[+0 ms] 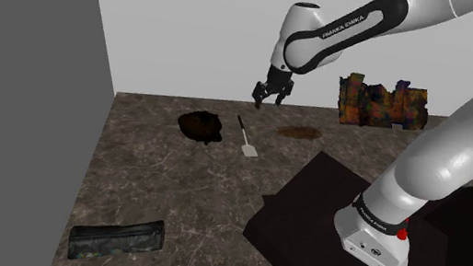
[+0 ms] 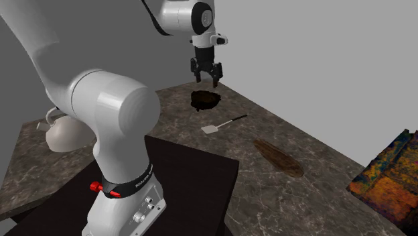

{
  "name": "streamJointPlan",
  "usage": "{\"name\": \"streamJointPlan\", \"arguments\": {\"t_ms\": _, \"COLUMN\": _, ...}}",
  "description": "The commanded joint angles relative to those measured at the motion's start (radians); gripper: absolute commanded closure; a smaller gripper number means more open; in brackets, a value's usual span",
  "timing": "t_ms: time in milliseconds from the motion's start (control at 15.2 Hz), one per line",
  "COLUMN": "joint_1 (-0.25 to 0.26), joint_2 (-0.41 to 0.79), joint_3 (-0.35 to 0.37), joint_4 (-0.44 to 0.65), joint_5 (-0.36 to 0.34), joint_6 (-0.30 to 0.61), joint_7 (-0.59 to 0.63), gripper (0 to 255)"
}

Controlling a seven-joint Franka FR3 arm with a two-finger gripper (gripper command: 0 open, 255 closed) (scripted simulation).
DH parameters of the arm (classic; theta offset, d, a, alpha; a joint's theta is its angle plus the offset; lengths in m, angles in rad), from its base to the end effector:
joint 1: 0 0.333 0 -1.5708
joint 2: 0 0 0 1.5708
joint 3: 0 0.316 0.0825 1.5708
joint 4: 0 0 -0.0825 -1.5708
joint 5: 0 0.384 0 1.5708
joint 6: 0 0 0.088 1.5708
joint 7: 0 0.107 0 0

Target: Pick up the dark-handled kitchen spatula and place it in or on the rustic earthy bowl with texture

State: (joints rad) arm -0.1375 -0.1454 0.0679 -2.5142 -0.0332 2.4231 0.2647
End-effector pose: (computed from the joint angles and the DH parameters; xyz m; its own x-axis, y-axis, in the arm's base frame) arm 0.4555 -0.0322 0.3381 0.9507 -0.3043 0.0602 -0.3058 -0.9519 0.0179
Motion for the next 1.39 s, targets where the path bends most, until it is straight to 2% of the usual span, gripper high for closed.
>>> {"name": "streamJointPlan", "arguments": {"t_ms": 0, "joint_1": -0.012, "joint_2": 0.089, "joint_3": -0.003, "joint_4": 0.025, "joint_5": -0.012, "joint_6": 0.066, "joint_7": 0.035, "gripper": 0}}
{"name": "streamJointPlan", "arguments": {"t_ms": 528, "joint_1": -0.029, "joint_2": 0.412, "joint_3": -0.04, "joint_4": 0.163, "joint_5": -0.049, "joint_6": 0.252, "joint_7": 0.164, "gripper": 0}}
{"name": "streamJointPlan", "arguments": {"t_ms": 1056, "joint_1": -0.04, "joint_2": 0.725, "joint_3": -0.081, "joint_4": 0.369, "joint_5": -0.028, "joint_6": 0.361, "joint_7": 0.248, "gripper": 0}}
{"name": "streamJointPlan", "arguments": {"t_ms": 1320, "joint_1": -0.04, "joint_2": 0.78, "joint_3": -0.083, "joint_4": 0.392, "joint_5": -0.029, "joint_6": 0.393, "joint_7": 0.249, "gripper": 0}}
